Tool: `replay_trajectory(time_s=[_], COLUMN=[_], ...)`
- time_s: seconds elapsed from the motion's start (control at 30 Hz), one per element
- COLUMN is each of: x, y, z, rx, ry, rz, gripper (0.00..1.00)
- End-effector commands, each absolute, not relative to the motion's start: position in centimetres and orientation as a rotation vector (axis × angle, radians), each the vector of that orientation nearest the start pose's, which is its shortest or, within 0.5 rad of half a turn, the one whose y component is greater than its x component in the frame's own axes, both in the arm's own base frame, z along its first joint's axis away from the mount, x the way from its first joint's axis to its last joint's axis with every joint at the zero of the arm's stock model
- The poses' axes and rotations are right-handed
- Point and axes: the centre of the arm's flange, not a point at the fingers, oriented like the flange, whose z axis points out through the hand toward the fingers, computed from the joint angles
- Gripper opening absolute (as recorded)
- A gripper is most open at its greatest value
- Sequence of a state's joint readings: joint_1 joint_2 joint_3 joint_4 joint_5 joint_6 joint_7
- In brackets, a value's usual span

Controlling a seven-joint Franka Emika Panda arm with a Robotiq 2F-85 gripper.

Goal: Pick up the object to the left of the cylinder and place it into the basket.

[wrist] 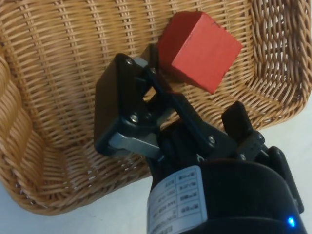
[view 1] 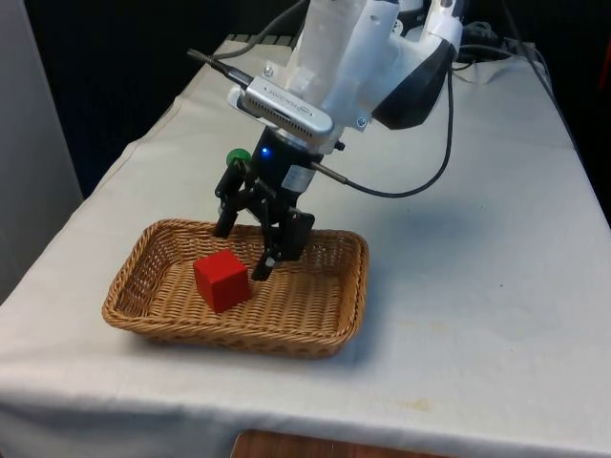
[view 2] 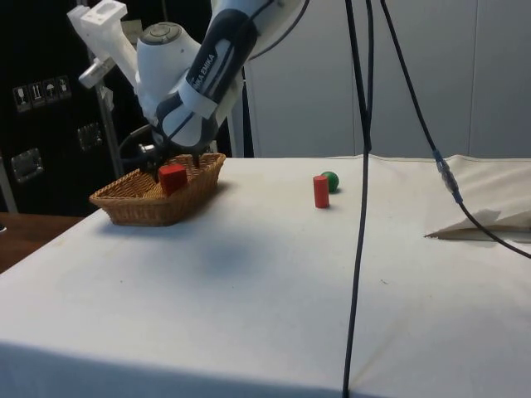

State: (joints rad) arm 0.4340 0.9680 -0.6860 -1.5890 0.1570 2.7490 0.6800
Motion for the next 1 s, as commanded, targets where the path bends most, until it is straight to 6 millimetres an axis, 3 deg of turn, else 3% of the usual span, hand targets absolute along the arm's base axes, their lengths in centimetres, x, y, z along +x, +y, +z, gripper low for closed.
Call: replay_trajectory(time_s=[0.0, 0.6, 0.67, 0.97], x=[71.6, 69.4, 69.2, 69.2], y=[-8.7, -7.6, -7.9, -7.9], z=[19.8, 20.7, 22.4, 25.1], rx=[-3.126, -3.132, -3.13, -3.125], ry=[1.184, 1.202, 1.199, 1.198], rz=[-0.821, -0.757, -0.762, -0.751], gripper=[1.0, 1.0, 1.0, 1.0])
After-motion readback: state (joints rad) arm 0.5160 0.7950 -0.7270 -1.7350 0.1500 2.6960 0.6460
